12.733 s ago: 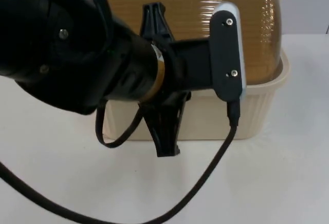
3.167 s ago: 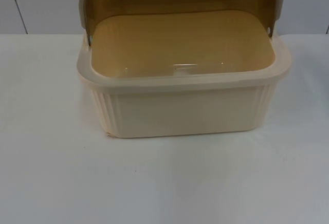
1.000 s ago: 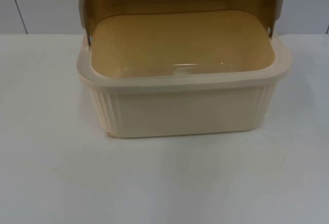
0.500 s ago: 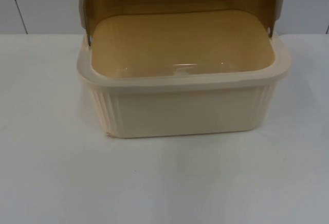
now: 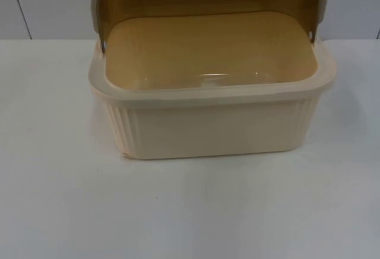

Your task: Open the box lid with the left hand, place the block into the box with the right hand, then close the box lid with the left hand.

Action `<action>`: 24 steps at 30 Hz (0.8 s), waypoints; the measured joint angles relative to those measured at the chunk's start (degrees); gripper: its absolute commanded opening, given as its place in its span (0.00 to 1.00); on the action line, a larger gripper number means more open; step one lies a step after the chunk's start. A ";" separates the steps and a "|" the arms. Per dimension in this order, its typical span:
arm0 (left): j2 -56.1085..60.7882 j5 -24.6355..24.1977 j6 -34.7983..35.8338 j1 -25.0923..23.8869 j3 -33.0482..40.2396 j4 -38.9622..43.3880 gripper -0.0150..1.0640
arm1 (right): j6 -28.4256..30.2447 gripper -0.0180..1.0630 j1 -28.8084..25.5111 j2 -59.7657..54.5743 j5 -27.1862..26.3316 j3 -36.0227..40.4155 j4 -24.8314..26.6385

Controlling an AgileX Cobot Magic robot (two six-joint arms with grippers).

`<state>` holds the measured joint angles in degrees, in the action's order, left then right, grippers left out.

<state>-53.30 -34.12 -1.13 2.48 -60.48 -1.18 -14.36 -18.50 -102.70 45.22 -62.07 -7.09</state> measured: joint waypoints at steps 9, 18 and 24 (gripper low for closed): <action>0.00 0.00 0.00 0.00 0.00 0.00 0.99 | 1.55 0.02 0.76 0.55 5.69 -17.76 6.53; 0.00 0.00 0.00 0.00 0.00 0.00 0.99 | 1.55 0.02 11.32 2.50 6.10 -31.49 3.76; 0.00 0.00 0.00 0.00 0.00 -0.53 0.99 | 1.33 0.02 20.22 2.58 7.98 -43.98 -1.69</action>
<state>-53.30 -34.12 -1.13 2.48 -60.48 -1.71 -13.03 1.72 -100.11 53.20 -106.05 -8.78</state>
